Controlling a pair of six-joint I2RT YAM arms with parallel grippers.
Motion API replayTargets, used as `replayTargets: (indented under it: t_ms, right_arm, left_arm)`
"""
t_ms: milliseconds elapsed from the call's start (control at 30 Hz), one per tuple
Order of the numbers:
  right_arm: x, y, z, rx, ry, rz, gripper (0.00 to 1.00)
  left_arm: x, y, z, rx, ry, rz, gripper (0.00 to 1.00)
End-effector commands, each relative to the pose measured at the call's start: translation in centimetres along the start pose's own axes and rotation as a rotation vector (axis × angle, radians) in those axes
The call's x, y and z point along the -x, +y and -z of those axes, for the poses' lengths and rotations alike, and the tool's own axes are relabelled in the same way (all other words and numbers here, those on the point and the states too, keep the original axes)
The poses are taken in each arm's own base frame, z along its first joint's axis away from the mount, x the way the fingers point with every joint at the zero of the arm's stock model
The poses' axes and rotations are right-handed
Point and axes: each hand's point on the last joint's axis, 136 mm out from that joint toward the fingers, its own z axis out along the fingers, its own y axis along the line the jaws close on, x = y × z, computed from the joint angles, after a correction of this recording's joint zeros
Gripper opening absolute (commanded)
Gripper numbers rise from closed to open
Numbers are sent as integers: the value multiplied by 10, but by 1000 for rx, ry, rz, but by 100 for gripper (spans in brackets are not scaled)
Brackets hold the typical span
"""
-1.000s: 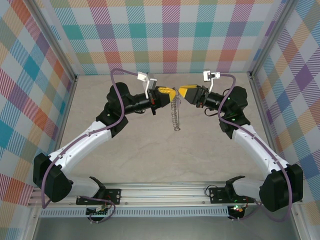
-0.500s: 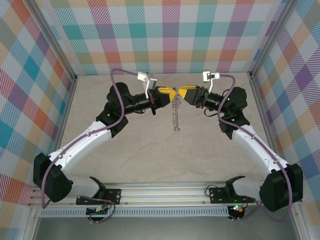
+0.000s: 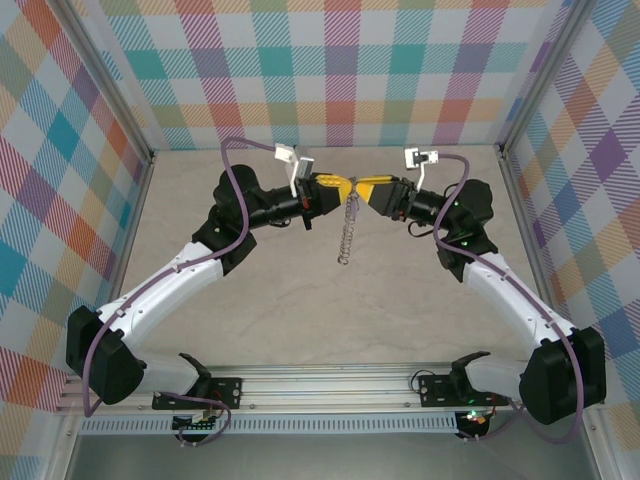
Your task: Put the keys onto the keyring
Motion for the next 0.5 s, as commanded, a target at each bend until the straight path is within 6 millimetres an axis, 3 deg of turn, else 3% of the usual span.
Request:
replayTargets:
  t_ms: [0, 467]
  right_arm:
    - [-3, 21, 2, 64, 16, 44, 39]
    - [7, 20, -2, 67, -5, 44, 33]
  left_arm:
    - [26, -18, 2, -42, -81, -56, 0]
    - [23, -18, 3, -42, -76, -52, 0]
